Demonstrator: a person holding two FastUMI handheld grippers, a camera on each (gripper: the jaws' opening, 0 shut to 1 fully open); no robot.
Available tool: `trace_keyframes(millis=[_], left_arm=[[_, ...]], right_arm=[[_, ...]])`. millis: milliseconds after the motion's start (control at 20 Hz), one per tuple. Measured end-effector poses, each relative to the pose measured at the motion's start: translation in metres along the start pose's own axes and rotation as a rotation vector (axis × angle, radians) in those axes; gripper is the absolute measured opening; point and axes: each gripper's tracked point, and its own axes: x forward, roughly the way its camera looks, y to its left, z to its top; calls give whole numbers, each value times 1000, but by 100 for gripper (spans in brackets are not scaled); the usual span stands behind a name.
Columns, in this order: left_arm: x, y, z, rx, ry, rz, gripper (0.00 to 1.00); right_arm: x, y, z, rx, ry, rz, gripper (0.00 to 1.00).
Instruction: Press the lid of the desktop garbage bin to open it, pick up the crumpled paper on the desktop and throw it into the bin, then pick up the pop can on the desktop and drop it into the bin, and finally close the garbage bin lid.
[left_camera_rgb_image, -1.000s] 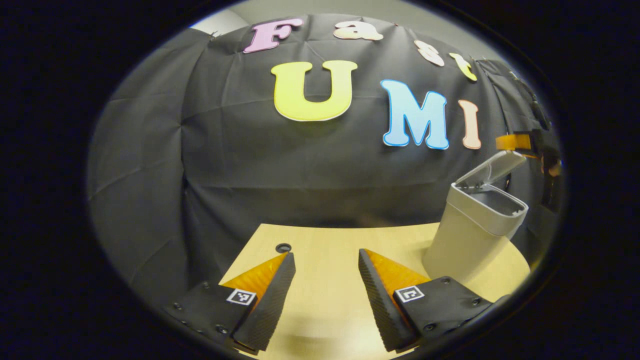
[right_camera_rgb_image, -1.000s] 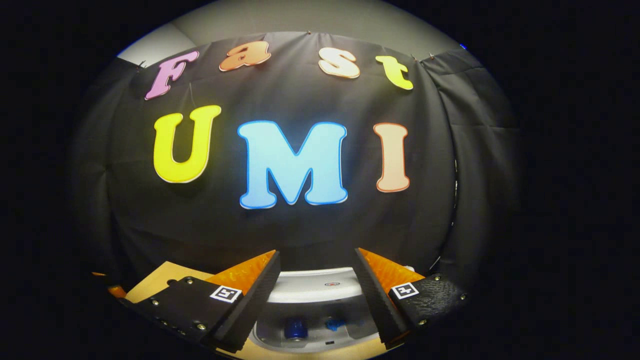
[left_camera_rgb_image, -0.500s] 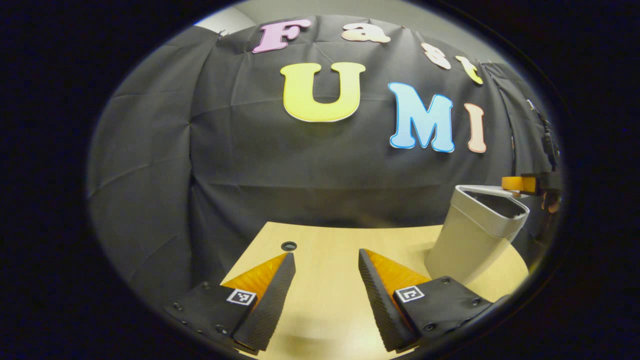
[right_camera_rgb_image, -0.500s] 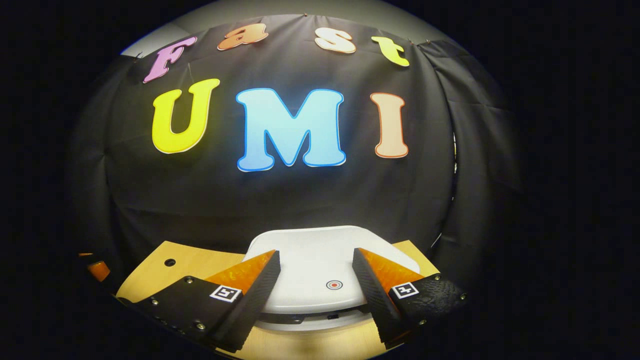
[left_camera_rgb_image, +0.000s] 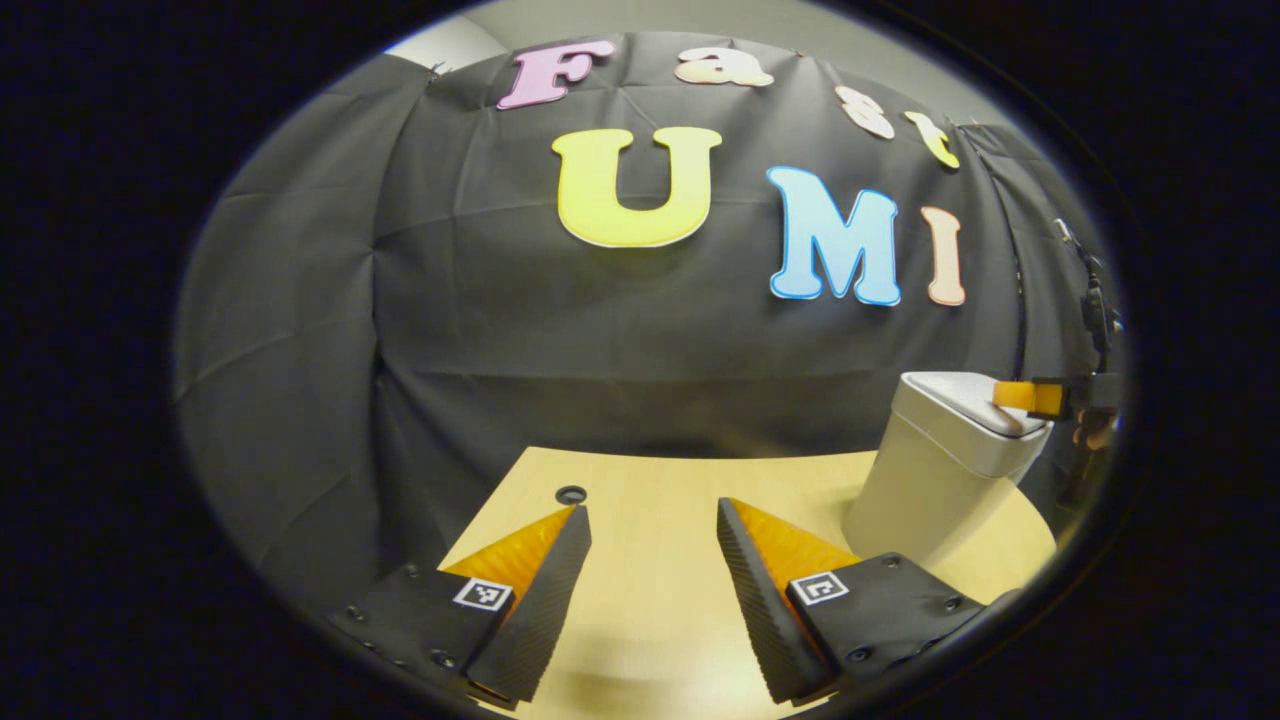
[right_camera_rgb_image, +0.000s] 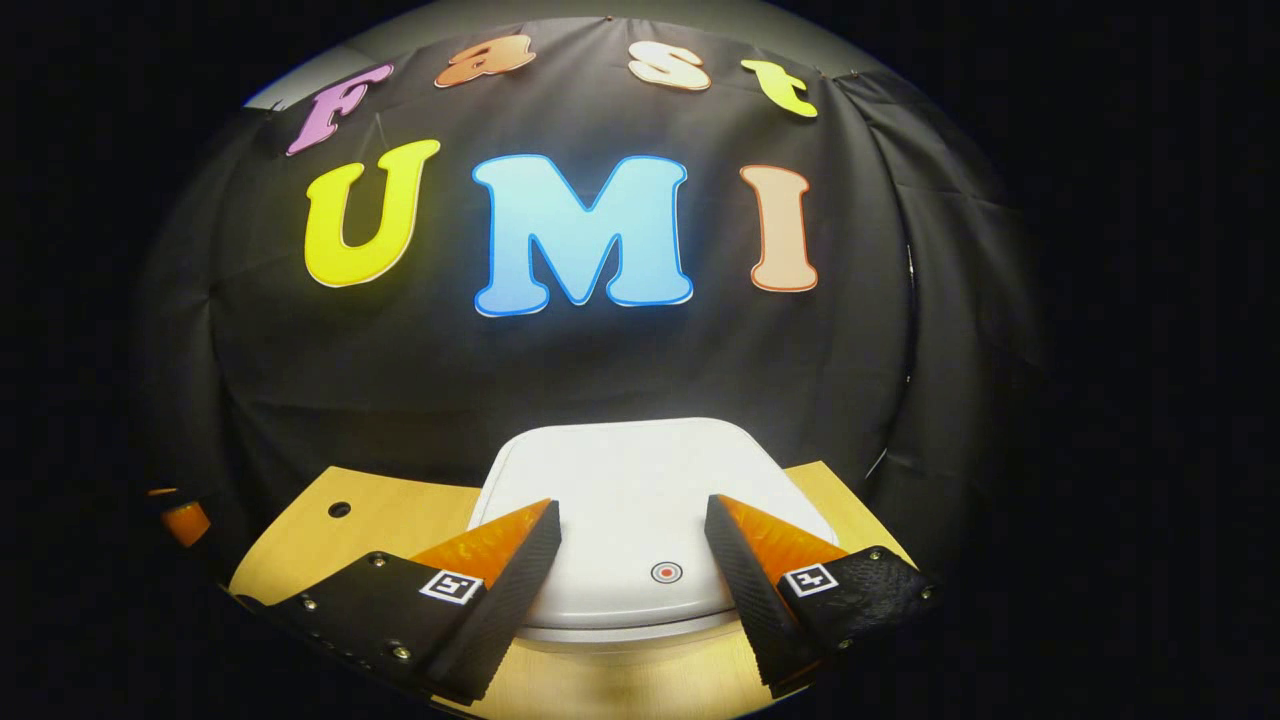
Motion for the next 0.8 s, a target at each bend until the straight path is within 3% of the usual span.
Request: trace_keyframes(millis=[200,250,350,450,550,650,800], left_arm=[[-1,0,5,-1,-11,8,86],[-2,0,6,-2,-13,12,78],[-4,1,9,-6,-23,18,78],[-7,3,12,-5,-32,25,94],[-10,2,14,-8,-39,29,94],[-12,3,14,-13,-40,32,77],[-17,6,15,-18,-47,41,77]], right_arm=[[0,1,0,9,-17,-1,94],[-1,1,0,9,-22,0,94],[-1,0,-1,12,-30,0,94],[-1,0,-2,18,-44,3,94],[-1,0,-3,31,-64,8,94],[-2,1,-4,32,-74,12,94],[-3,1,-5,22,-96,13,94]])
